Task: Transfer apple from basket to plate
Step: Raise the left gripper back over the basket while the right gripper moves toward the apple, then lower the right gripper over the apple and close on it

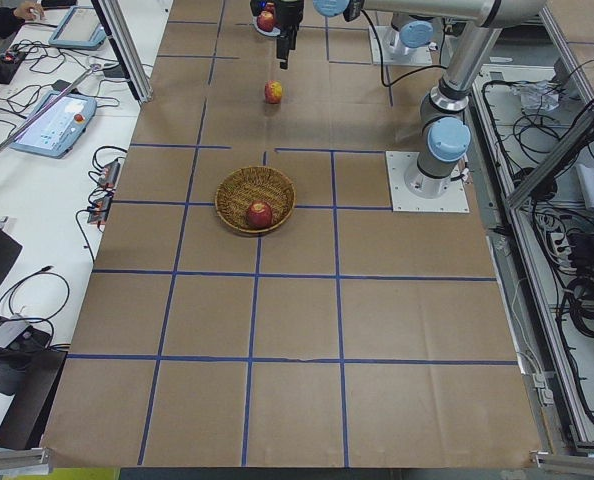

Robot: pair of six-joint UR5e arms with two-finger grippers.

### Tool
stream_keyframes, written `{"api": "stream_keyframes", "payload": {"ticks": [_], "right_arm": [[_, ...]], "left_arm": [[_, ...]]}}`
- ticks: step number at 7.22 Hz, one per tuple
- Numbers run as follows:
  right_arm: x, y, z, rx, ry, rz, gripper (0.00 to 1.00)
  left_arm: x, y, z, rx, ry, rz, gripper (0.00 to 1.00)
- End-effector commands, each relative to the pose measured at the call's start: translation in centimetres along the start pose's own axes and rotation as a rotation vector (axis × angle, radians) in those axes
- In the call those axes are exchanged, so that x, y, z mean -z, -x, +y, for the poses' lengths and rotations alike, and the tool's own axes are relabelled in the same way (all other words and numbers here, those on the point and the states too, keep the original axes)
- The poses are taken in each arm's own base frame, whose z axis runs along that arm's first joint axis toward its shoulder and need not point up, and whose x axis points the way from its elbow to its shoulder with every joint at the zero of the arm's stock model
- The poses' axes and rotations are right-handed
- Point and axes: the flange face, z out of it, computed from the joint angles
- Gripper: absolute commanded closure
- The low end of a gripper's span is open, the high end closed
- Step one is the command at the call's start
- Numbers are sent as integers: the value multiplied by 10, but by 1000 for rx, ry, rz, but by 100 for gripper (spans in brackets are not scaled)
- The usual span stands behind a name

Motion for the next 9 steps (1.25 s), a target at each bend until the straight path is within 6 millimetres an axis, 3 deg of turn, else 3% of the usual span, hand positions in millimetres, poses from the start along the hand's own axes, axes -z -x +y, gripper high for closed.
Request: {"api": "stream_keyframes", "payload": {"ticks": [1,2,4,6,7,9], "right_arm": [[-7,17,-19,-63,27,-16,0],[-17,47,-28,-74,35,-29,0],[-33,131,-50,-96,48,-26,0],[-83,214,-62,-93,43,-18,0],[-116,237,-63,-74,42,-16,0],[-158,236,-57,-55,78,0,2]], "left_arm": [[3,26,13,0,10,4,1],[4,25,12,-1,7,6,1],[-3,27,7,8,17,11,1],[-3,29,7,5,16,2,1],[-3,29,7,5,16,0,1],[-2,29,9,5,18,1,1]]}}
